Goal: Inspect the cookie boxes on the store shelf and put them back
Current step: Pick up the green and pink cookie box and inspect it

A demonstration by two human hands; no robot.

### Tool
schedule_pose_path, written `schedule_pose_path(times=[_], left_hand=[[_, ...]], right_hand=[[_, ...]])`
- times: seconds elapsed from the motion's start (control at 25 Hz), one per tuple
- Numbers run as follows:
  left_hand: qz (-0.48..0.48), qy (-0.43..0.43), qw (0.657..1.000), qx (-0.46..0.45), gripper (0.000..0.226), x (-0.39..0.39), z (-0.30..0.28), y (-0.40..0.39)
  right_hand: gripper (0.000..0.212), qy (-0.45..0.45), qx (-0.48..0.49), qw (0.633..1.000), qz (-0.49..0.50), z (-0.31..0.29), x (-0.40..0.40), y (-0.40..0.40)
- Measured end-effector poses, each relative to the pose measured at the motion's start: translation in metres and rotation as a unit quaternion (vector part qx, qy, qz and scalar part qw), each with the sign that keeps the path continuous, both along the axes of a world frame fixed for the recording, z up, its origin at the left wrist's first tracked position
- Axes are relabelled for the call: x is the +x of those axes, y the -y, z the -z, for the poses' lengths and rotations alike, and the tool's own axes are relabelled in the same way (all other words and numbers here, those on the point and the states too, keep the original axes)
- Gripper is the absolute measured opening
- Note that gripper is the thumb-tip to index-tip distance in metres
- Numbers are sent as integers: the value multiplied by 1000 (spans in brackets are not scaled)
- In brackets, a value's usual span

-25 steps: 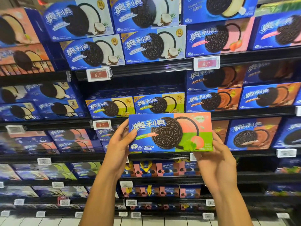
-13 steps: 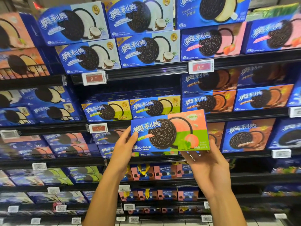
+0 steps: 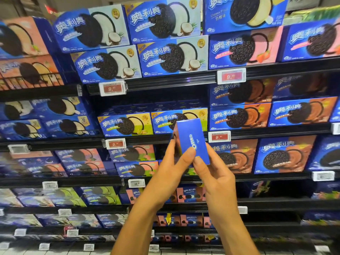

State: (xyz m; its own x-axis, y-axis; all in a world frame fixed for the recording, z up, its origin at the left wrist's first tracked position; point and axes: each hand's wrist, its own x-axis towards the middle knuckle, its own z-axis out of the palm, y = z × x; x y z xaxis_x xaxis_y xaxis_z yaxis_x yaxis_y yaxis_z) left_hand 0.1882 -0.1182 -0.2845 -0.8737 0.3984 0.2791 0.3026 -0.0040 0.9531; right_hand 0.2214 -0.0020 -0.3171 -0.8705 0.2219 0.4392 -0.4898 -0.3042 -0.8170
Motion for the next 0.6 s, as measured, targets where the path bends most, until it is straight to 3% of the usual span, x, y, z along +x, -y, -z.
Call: schedule_pose_path(times=[0.16, 0.32, 0.48, 0.6], left_hand=[[-40, 47, 990, 124, 50, -11, 13, 7], [-14, 148, 933, 327, 58, -19, 27, 20], [32, 172, 896, 408, 53, -28, 38, 34], [84, 181, 868, 455, 55, -33, 40, 34]], right_hand=[[42, 14, 48, 999, -22, 4, 0, 2], [39, 61, 70, 996, 0, 7, -4, -8], [50, 126, 58, 986, 93, 15, -13, -43], [62, 144, 38, 983, 103, 26, -17, -54]])
